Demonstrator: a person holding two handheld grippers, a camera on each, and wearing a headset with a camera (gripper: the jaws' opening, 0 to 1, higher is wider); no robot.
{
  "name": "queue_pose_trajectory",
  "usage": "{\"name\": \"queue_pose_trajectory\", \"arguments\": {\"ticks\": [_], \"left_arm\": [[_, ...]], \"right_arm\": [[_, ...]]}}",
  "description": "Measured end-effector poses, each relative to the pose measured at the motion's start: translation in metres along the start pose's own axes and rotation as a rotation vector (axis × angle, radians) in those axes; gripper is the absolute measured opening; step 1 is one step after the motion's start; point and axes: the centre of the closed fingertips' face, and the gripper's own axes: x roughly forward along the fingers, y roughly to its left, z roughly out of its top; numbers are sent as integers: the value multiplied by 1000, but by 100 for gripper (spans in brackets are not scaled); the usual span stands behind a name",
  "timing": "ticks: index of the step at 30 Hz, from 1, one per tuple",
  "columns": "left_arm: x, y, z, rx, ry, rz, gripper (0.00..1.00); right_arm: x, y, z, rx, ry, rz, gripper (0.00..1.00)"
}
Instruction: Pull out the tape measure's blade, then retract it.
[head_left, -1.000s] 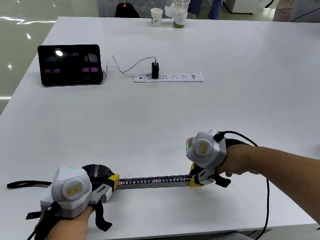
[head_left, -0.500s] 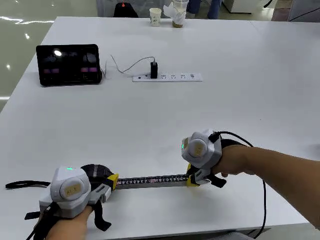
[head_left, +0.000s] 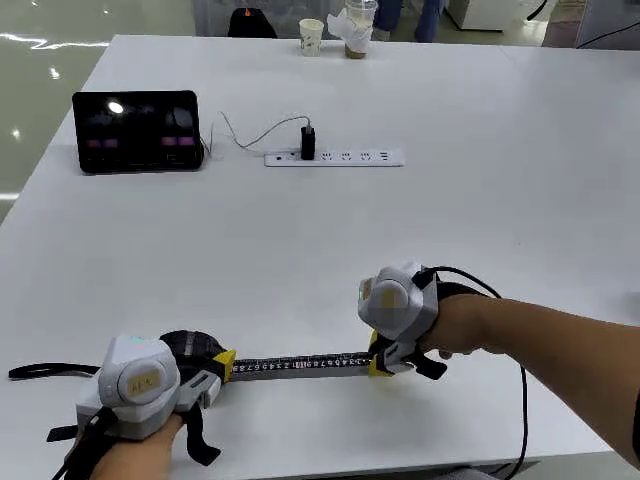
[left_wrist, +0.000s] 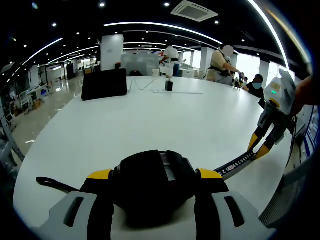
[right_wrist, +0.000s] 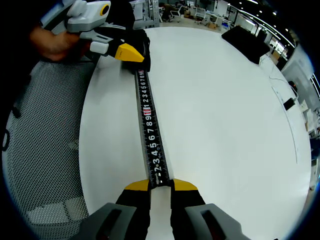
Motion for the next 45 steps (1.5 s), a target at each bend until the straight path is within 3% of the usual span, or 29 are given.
{"name": "queue_pose_trajectory", "arguments": {"ticks": [45], "left_arm": [[0,0,0,0,2,1,61]], "right_arm": [[5,2,14,3,-11,-4,11]]}}
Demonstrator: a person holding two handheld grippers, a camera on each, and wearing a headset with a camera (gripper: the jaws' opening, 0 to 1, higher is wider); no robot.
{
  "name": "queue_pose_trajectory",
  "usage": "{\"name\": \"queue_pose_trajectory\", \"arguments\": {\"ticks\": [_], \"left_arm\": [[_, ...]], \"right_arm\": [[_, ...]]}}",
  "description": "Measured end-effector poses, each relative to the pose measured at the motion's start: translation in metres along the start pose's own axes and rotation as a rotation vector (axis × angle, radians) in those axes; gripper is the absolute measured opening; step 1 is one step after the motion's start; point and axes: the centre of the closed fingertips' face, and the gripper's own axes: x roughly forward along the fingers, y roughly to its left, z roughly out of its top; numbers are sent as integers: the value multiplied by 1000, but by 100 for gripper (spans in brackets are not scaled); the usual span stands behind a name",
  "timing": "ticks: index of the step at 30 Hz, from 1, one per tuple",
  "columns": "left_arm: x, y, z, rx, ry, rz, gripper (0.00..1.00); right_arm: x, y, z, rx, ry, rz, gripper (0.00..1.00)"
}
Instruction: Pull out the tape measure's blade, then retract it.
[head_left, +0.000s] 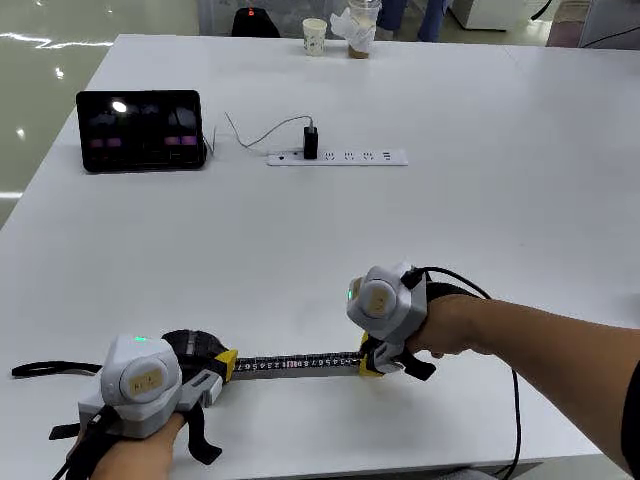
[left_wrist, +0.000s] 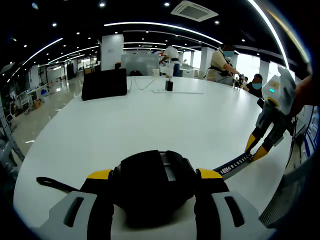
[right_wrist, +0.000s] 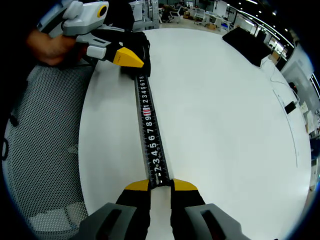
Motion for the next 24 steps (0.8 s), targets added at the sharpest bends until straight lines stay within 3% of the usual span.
{"name": "queue_pose_trajectory", "arguments": {"ticks": [24], "left_arm": [[0,0,0,0,-1,0,61]], "right_arm": [[3,0,6,0,6,-11,11]]}}
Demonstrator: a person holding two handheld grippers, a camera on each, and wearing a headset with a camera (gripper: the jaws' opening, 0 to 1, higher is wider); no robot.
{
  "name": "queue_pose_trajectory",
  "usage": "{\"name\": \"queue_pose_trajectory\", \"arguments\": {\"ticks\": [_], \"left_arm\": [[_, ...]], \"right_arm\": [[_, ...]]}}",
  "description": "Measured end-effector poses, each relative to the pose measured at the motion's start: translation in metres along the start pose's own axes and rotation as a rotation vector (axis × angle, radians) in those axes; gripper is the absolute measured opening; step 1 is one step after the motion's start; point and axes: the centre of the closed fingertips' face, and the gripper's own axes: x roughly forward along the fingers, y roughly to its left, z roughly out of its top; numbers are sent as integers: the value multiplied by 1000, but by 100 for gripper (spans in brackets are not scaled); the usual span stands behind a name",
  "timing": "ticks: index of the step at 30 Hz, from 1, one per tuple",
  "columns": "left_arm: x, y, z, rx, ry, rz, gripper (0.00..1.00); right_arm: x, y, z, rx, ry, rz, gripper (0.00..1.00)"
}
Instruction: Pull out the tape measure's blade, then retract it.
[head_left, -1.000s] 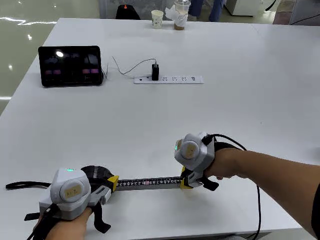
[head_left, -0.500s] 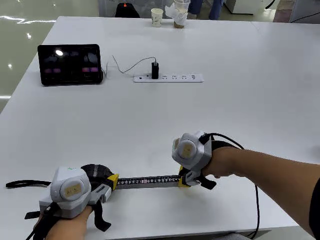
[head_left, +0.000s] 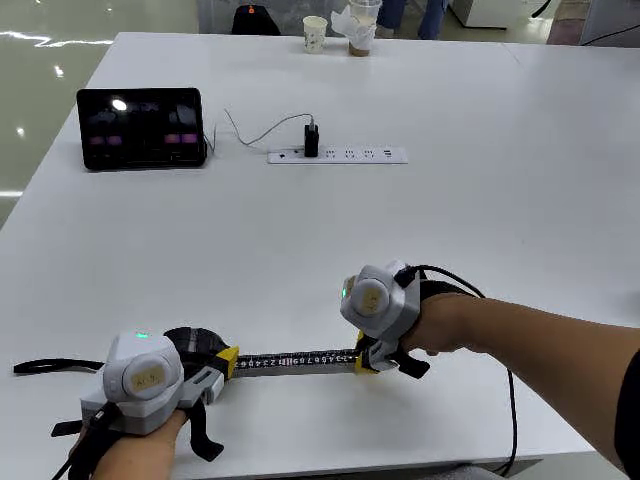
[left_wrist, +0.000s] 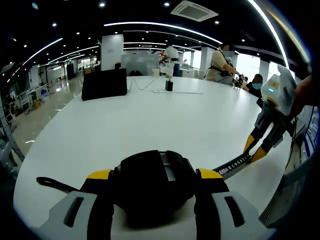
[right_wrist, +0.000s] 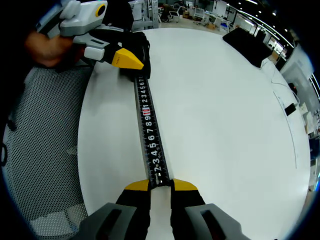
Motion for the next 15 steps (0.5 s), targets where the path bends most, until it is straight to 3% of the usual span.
{"name": "queue_pose_trajectory", "arguments": {"ticks": [15], "left_arm": [[0,0,0,0,1,-1,61]], "right_arm": [[1,2,4,5,5,-7,11]]}}
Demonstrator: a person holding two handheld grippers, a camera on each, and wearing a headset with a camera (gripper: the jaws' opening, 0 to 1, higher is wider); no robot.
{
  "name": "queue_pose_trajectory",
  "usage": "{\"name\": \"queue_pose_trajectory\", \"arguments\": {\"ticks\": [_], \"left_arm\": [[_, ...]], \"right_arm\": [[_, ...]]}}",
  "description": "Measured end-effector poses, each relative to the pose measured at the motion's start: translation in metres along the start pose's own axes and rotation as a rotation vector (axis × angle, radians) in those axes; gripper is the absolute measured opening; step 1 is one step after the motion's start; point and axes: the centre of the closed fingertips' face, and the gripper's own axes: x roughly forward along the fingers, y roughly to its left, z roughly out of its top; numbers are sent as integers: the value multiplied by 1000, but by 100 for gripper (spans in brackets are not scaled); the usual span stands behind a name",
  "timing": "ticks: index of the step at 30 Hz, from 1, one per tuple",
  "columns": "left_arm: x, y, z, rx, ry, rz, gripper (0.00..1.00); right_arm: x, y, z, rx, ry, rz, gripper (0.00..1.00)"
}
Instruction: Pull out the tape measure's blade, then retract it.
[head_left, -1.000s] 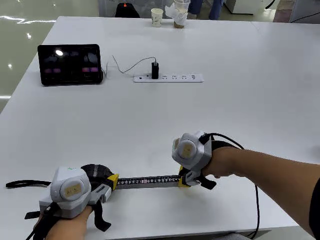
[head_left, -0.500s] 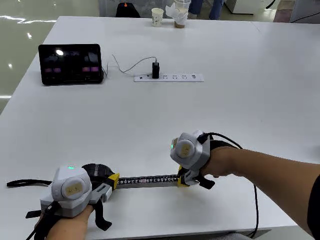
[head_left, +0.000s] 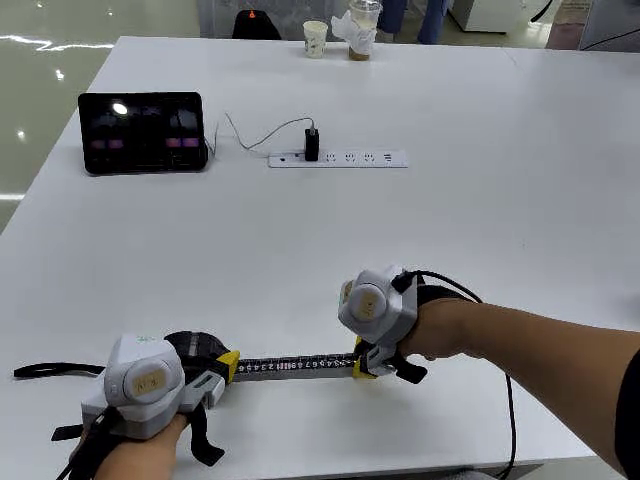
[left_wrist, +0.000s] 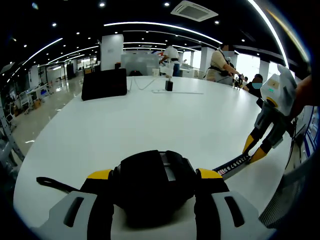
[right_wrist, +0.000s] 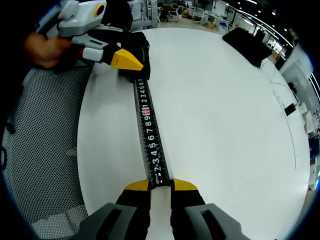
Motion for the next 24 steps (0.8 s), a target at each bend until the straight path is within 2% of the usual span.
{"name": "queue_pose_trajectory", "arguments": {"ticks": [2,24], "left_arm": [[0,0,0,0,0,0,61],[1,0,0,1,1,0,61]], "right_arm": [[0,1,1,-19,6,-3,11],[2,0,6,0,-15,5,11]]}}
